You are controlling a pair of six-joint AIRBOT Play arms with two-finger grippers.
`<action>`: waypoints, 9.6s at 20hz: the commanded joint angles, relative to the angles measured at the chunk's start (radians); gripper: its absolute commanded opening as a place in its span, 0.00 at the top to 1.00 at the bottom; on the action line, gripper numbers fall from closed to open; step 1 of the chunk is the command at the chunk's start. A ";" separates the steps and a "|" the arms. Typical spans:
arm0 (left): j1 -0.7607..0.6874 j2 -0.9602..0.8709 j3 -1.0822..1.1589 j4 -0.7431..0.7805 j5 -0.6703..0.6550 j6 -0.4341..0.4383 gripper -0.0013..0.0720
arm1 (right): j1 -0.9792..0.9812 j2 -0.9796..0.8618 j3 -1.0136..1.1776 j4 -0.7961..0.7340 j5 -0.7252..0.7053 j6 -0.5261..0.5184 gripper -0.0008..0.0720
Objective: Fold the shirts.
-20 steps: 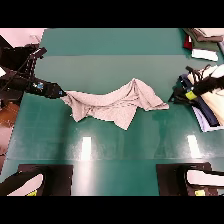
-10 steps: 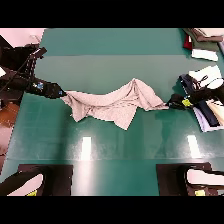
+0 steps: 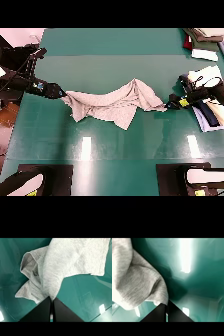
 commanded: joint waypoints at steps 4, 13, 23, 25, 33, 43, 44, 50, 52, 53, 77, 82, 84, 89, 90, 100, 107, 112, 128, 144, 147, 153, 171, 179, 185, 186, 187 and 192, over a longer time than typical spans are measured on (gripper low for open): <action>0.001 0.006 0.111 0.003 -0.126 -0.002 0.95 | -0.023 0.138 0.003 0.017 0.207 -0.053 0.97; 0.001 0.010 0.832 0.003 -0.230 -0.081 0.95 | -0.127 0.576 0.361 0.272 0.109 0.050 0.97; 0.001 0.262 0.940 -0.002 -0.027 -0.156 0.96 | -0.127 0.738 0.786 0.061 0.087 0.192 0.97; 0.001 0.277 0.940 0.018 -0.030 -0.142 0.96 | -0.127 0.697 0.869 0.001 0.158 0.229 0.97; 0.000 0.024 0.653 0.183 -0.198 -0.124 0.96 | -0.087 0.325 0.834 0.002 0.431 0.322 0.97; 0.001 -0.535 0.610 0.174 -0.084 -0.134 0.39 | 0.072 -0.074 0.580 0.005 0.019 0.282 0.97; 0.001 -0.542 0.610 0.175 -0.049 -0.134 0.08 | 0.077 -0.091 0.580 0.007 -0.025 0.270 0.96; 0.103 -0.543 0.627 0.139 -0.116 -0.130 0.44 | 0.077 -0.091 0.580 0.014 0.010 0.154 0.43; 0.175 -0.543 0.578 0.084 -0.184 -0.130 0.44 | 0.077 -0.072 0.580 0.014 0.115 0.105 0.43; 0.204 -0.543 0.534 0.054 -0.199 -0.130 0.44 | 0.082 -0.061 0.580 0.014 0.170 0.091 0.43; 0.283 -0.416 -0.001 -0.026 -0.005 0.025 0.44 | 0.188 0.043 0.580 0.013 0.225 0.081 0.43; 0.283 -0.417 -0.110 -0.069 0.103 0.026 0.44 | 0.188 0.043 0.580 0.013 0.240 0.081 0.43; 0.275 -0.417 -0.150 -0.106 0.143 0.029 0.44 | 0.188 0.043 0.580 0.014 0.245 0.081 0.43; 0.237 -0.419 -0.168 -0.147 0.185 0.035 0.52 | 0.188 0.043 0.580 0.014 0.268 0.081 0.43; 0.235 -0.419 -0.168 -0.170 0.182 0.035 0.78 | 0.187 0.043 0.579 0.012 0.293 0.080 0.43; 0.235 -0.270 -0.087 -0.126 0.102 0.036 0.96 | -0.140 0.369 -0.240 0.005 0.149 0.038 0.39; 0.235 -0.260 -0.088 -0.127 0.043 0.035 0.95 | -0.276 0.406 -0.505 0.010 0.073 0.009 0.22; 0.235 -0.260 -0.088 -0.127 0.024 0.035 0.95 | -0.163 0.406 -0.507 0.060 -0.040 0.012 0.23; 0.240 -0.014 0.418 -0.127 -0.118 -0.033 0.95 | 0.028 0.407 0.237 0.066 0.060 0.072 0.97; 0.240 0.346 0.958 -0.140 0.050 -0.156 0.96 | 0.035 0.685 1.002 -0.312 0.135 0.288 0.97; 0.240 0.331 0.835 -0.129 0.042 -0.157 0.96 | 0.035 0.616 1.001 -0.346 0.253 0.320 0.97; 0.220 0.052 0.535 -0.120 -0.208 -0.158 0.96 | 0.035 0.227 0.968 -0.326 0.572 0.342 0.97; 0.114 -0.546 0.468 -0.122 0.405 -0.016 0.95 | 0.099 -0.217 0.718 -0.328 -0.183 0.347 0.97; 0.114 -0.546 0.463 0.052 0.075 -0.016 0.95 | 0.173 -0.217 0.717 -0.468 -0.016 0.340 0.97; 0.114 -0.546 0.340 0.088 0.003 -0.017 0.95 | 0.201 -0.216 0.674 -0.579 0.109 0.349 0.97; 0.114 -0.546 0.319 0.088 0.006 -0.017 0.95 | 0.201 -0.216 0.650 -0.563 0.110 0.349 0.97; 0.114 -0.546 0.301 0.087 0.013 -0.017 0.95 | 0.201 -0.216 0.629 -0.557 0.108 0.349 0.97; 0.114 -0.546 0.280 0.076 0.020 -0.018 0.95 | 0.201 -0.217 0.569 -0.483 0.086 0.349 0.97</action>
